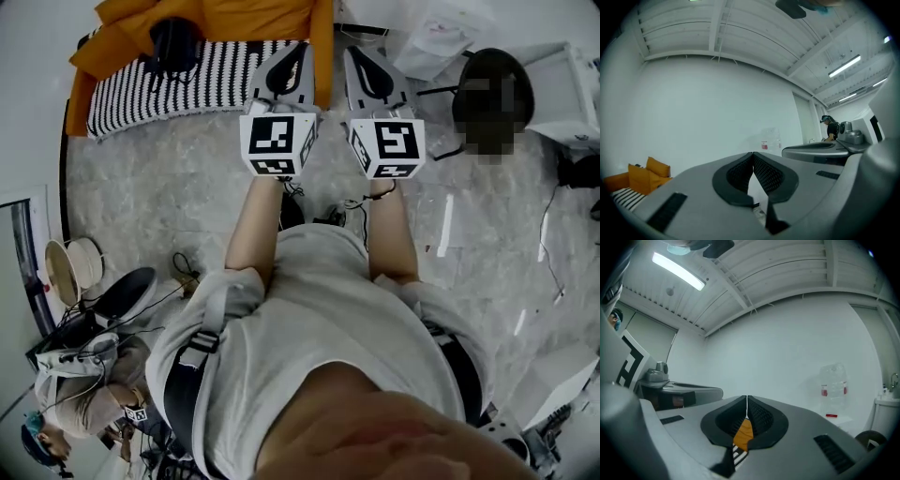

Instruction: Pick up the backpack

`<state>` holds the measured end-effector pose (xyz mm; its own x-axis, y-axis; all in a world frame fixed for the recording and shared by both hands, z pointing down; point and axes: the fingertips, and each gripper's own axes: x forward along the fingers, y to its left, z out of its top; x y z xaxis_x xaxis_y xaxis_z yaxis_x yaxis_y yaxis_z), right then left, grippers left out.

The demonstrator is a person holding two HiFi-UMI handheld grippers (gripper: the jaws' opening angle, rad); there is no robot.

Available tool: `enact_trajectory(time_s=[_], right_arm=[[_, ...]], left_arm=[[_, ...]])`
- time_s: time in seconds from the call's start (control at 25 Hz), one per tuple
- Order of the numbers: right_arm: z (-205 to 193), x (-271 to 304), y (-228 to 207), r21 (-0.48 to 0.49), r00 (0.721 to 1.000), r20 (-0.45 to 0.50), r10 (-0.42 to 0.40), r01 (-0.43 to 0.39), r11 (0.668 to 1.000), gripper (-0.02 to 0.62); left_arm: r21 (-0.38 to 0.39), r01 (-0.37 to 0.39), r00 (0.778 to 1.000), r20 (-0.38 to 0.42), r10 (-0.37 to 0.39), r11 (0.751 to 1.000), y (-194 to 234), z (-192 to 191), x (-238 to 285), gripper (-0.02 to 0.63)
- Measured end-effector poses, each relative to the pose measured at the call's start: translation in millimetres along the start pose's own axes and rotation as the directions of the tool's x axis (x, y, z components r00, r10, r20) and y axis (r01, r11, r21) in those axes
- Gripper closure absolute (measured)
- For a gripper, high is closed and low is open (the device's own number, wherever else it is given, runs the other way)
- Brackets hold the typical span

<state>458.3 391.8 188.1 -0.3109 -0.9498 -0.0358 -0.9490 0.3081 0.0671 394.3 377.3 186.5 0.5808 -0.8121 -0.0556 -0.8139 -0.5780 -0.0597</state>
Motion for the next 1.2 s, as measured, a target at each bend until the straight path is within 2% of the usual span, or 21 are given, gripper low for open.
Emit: enact_trajectory(time_s=[0.32, 0.56, 0.84, 1.04, 1.2], right_arm=[[-7, 93, 96, 0.010, 0.986, -0.004, 0.164, -0.164, 0.986, 0.557], [-10, 164, 176, 0.010, 0.970, -0.012, 0.243, -0.242, 0.970, 0.557], [-16, 223, 236, -0.010, 0.960, -0.053, 0.276, -0.276, 0.961, 0.557], [-14, 258, 281, -0.003, 0.949, -0.065, 0.307, -0.308, 0.951, 0.557], [-12, 281, 321, -0.037, 0.941, -0.069, 0.331, -0.334, 0.942, 0.557]], left_arm=[[-0.010, -0.164, 0.986, -0.024, 0.163, 0.986, 127, -18, -30, 0.594], [-0.032, -0.251, 0.968, -0.042, 0.249, 0.968, 232, -31, -55, 0.594], [-0.037, -0.302, 0.952, -0.067, 0.300, 0.952, 321, -48, -71, 0.594], [-0.112, -0.355, 0.934, -0.089, 0.346, 0.928, 393, -51, -86, 0.594], [-0.092, -0.352, 0.935, -0.078, 0.345, 0.932, 423, -49, -101, 0.594]])
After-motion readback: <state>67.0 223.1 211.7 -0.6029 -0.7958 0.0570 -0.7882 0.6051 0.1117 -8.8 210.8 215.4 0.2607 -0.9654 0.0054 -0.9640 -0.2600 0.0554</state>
